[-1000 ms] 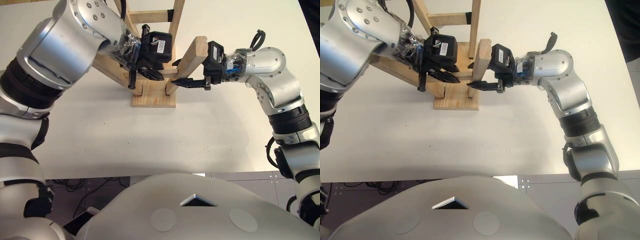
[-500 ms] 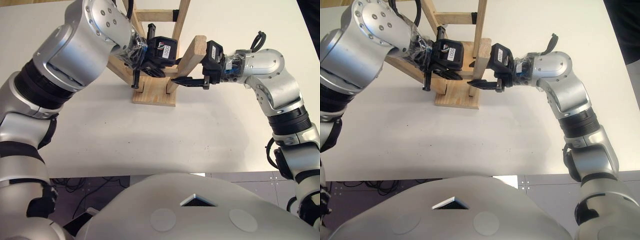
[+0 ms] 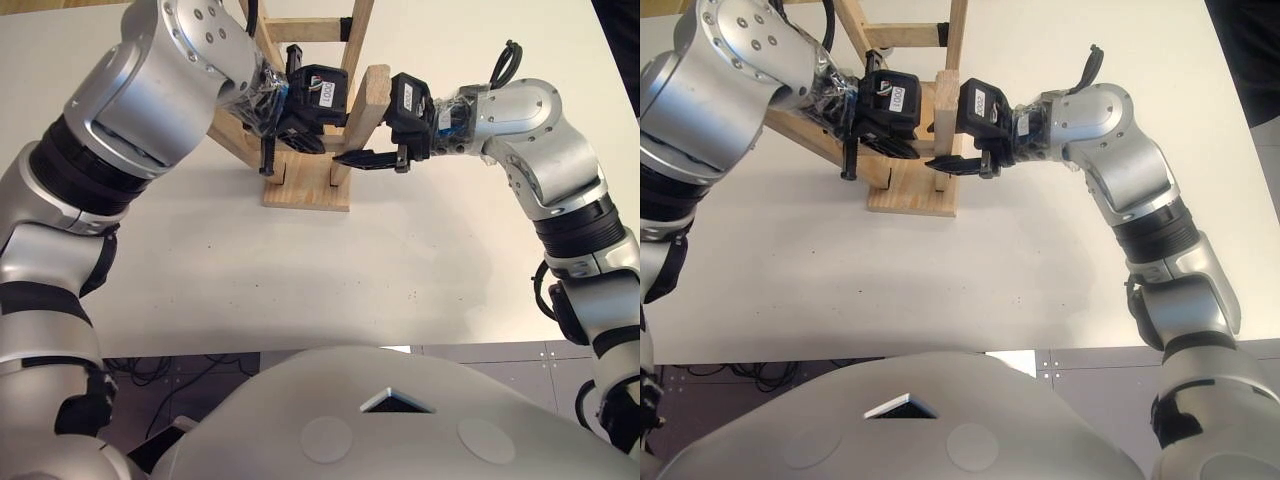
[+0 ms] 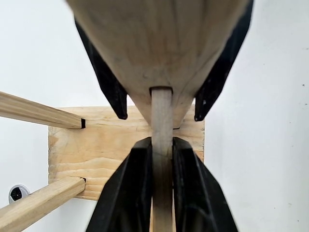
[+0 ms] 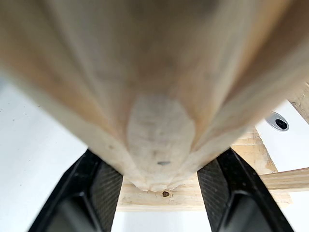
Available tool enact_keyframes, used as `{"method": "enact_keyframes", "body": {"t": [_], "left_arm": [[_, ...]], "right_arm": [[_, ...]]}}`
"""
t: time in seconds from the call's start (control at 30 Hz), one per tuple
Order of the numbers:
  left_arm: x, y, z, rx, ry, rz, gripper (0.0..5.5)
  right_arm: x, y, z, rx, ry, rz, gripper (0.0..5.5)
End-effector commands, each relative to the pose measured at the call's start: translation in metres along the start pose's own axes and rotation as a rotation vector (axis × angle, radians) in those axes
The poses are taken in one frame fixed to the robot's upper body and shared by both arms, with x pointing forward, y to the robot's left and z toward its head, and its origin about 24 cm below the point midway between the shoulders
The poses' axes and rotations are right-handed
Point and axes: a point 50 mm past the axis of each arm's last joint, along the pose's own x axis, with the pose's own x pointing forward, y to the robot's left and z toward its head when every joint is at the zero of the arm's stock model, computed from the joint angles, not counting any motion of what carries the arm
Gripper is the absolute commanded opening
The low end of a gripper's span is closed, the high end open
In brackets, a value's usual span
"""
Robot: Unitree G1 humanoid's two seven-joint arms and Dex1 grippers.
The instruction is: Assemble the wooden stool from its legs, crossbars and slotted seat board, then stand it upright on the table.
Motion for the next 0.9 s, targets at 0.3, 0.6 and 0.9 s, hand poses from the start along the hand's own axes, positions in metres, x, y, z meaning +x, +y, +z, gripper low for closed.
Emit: {"method": "enact_keyframes", "body": {"t": [0.3,0.6,0.9], "left_arm": [[-0.082,-0.033,0.032,0.128,-0.264,0.071,1.92],[-0.188,-0.018,0.026,-0.031,-0.939,-0.047,2.38],[-0.162,0.039,-0.121,-0.762,-1.243,0.294,2.38]], "right_arm": [[-0.009,0.027,-0.057,0.171,0.395,0.092,2.03],[-0.048,0.044,-0.024,0.094,0.199,0.4,2.03],[-0.067,0.001,-0.038,0.082,0.094,0.124,3.18]]}}
